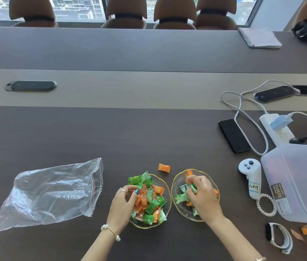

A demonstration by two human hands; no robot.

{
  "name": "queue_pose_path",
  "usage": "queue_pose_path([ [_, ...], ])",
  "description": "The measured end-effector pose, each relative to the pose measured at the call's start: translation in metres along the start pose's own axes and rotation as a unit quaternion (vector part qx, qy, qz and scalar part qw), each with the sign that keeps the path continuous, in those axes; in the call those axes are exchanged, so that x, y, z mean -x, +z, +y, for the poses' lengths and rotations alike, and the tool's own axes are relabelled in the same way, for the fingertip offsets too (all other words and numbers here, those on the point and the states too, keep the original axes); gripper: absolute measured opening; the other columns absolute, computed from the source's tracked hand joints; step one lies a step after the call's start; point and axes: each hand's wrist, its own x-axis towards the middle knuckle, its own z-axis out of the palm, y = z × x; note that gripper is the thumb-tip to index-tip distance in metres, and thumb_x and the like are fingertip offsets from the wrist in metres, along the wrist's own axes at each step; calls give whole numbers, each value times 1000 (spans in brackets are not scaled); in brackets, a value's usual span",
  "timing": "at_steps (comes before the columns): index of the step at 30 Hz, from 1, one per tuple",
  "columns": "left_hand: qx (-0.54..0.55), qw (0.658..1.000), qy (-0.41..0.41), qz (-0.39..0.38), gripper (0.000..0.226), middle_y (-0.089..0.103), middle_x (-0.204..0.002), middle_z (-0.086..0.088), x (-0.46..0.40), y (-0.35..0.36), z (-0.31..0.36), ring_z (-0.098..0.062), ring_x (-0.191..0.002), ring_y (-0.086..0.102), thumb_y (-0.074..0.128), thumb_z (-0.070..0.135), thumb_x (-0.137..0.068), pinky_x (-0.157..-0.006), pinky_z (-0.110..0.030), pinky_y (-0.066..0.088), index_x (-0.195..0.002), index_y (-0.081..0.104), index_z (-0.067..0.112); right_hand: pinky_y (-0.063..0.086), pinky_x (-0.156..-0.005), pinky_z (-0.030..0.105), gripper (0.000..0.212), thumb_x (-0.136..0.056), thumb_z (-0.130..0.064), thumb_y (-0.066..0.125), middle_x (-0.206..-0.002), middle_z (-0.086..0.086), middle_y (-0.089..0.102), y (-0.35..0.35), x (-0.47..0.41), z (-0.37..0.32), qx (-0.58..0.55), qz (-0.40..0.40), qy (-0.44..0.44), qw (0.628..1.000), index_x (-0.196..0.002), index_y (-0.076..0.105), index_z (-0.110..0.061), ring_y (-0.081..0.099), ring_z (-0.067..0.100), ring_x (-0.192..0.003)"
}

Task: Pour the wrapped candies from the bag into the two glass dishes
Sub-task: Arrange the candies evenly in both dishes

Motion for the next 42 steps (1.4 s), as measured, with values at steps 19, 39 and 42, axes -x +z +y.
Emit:
queue_pose_path([
  [19,-25,999,26,-6,14,61,-100,5,4,3,3,-11,-93,62,54,19,-89,-77,-18,45,-98,63,23,36,-97,37,45,-90,-29,49,-129,5,49,37,-68,-32,150,-53,-54,986,-134,43,-22,40,25,-120],
  [39,-21,998,52,-3,15,61,-103,6,1,4,16,-6,-96,59,54,20,-89,-73,-16,42,-101,62,24,40,-88,28,25,-83,-27,60,-100,-3,54,-8,-4,9,65,52,-7,997,-109,59,-24,45,16,-97],
  [42,-20,998,57,-8,15,61,-102,7,1,9,21,-4,-96,59,53,21,-90,-73,-14,41,-100,62,23,42,-89,29,29,-82,-27,62,-101,-1,56,-8,15,20,76,52,25,995,-111,59,-24,47,18,-98],
])
